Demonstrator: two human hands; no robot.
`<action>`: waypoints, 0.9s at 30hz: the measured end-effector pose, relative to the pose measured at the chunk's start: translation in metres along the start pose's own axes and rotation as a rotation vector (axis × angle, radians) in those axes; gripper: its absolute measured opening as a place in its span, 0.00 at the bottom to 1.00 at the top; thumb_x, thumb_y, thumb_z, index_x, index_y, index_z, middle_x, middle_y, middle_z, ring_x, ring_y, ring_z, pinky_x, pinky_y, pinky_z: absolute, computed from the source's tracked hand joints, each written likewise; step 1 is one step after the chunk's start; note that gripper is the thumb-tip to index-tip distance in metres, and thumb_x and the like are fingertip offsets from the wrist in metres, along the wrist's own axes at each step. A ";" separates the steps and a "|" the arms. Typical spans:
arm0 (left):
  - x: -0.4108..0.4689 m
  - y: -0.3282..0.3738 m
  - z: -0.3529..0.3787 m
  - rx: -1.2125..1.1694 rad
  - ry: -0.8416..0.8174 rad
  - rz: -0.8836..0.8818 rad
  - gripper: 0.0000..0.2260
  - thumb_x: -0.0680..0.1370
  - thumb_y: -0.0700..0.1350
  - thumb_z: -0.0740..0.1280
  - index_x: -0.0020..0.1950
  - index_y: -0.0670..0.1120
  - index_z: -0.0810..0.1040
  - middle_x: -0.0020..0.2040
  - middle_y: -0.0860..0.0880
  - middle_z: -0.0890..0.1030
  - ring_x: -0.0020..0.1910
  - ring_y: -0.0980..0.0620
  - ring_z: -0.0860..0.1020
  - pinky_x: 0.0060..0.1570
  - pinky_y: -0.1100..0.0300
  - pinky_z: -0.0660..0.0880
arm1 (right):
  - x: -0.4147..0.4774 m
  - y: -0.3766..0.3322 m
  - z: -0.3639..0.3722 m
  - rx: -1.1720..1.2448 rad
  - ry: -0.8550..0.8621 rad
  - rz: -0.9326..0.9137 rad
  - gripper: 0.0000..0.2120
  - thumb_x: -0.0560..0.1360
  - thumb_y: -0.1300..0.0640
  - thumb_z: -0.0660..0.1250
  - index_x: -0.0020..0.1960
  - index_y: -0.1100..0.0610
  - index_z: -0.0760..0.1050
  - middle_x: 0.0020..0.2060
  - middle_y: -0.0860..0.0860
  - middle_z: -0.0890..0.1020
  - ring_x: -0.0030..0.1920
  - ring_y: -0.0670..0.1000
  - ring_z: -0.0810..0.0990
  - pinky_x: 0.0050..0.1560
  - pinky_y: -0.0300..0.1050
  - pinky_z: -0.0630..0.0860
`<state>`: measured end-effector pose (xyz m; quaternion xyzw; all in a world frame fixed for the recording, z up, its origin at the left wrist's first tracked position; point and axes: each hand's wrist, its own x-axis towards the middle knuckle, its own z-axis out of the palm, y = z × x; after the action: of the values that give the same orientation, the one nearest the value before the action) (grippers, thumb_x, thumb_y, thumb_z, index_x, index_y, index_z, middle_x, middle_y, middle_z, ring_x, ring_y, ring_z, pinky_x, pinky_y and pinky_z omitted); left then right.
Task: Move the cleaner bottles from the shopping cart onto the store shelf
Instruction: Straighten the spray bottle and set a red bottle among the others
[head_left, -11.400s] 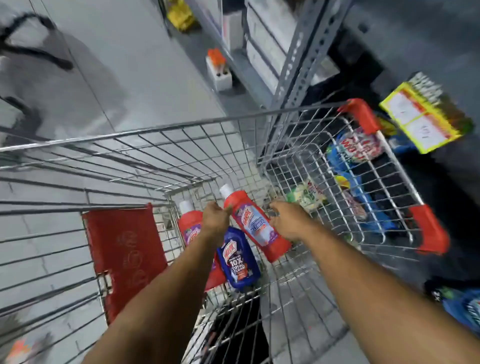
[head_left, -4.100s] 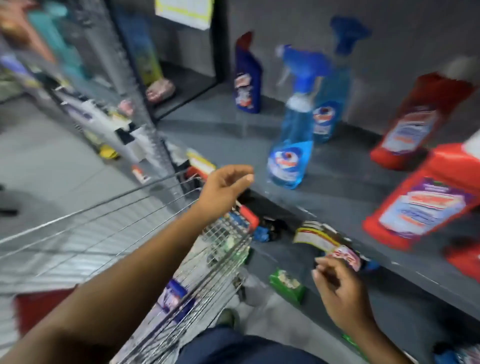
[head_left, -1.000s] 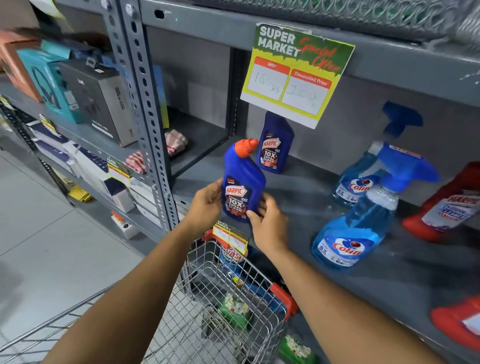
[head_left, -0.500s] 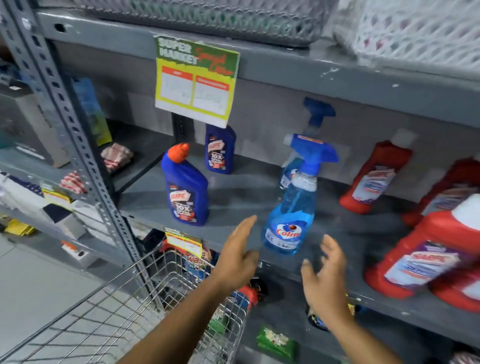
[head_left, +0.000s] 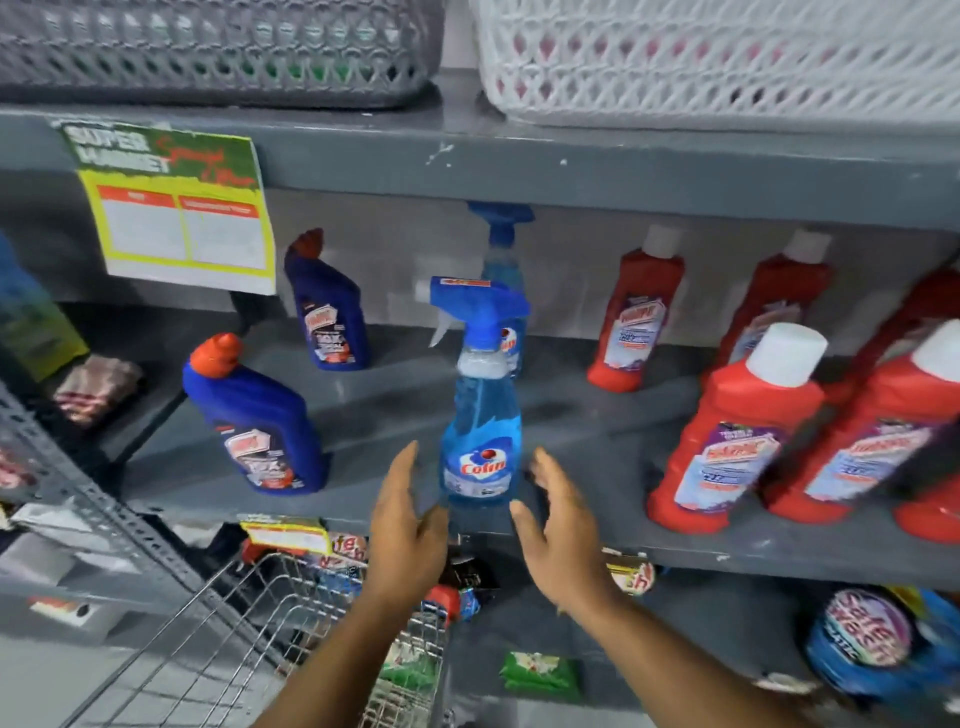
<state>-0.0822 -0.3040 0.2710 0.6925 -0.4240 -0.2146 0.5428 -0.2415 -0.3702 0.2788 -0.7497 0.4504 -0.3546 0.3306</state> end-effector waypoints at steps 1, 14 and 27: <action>-0.012 0.001 0.003 0.034 0.076 0.059 0.29 0.70 0.37 0.61 0.70 0.53 0.63 0.69 0.51 0.70 0.66 0.51 0.72 0.62 0.46 0.75 | -0.012 0.005 -0.008 0.015 0.078 -0.030 0.23 0.74 0.55 0.64 0.67 0.51 0.65 0.60 0.49 0.75 0.61 0.42 0.72 0.64 0.32 0.65; -0.024 0.084 0.184 -0.184 -0.608 0.058 0.37 0.65 0.33 0.56 0.71 0.57 0.62 0.69 0.57 0.70 0.70 0.57 0.69 0.73 0.53 0.64 | -0.013 0.110 -0.152 -0.117 0.066 0.083 0.25 0.71 0.60 0.68 0.66 0.53 0.65 0.61 0.51 0.78 0.61 0.51 0.77 0.61 0.49 0.73; -0.019 0.058 0.169 -0.266 -0.462 -0.006 0.37 0.63 0.32 0.56 0.71 0.52 0.64 0.68 0.49 0.74 0.68 0.51 0.72 0.68 0.43 0.69 | -0.004 0.098 -0.118 -0.059 0.130 0.035 0.22 0.73 0.54 0.67 0.65 0.51 0.67 0.58 0.51 0.80 0.58 0.50 0.78 0.59 0.49 0.75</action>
<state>-0.2407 -0.3878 0.2685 0.5490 -0.5028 -0.4223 0.5172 -0.3837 -0.4242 0.2607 -0.7265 0.4941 -0.3834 0.2846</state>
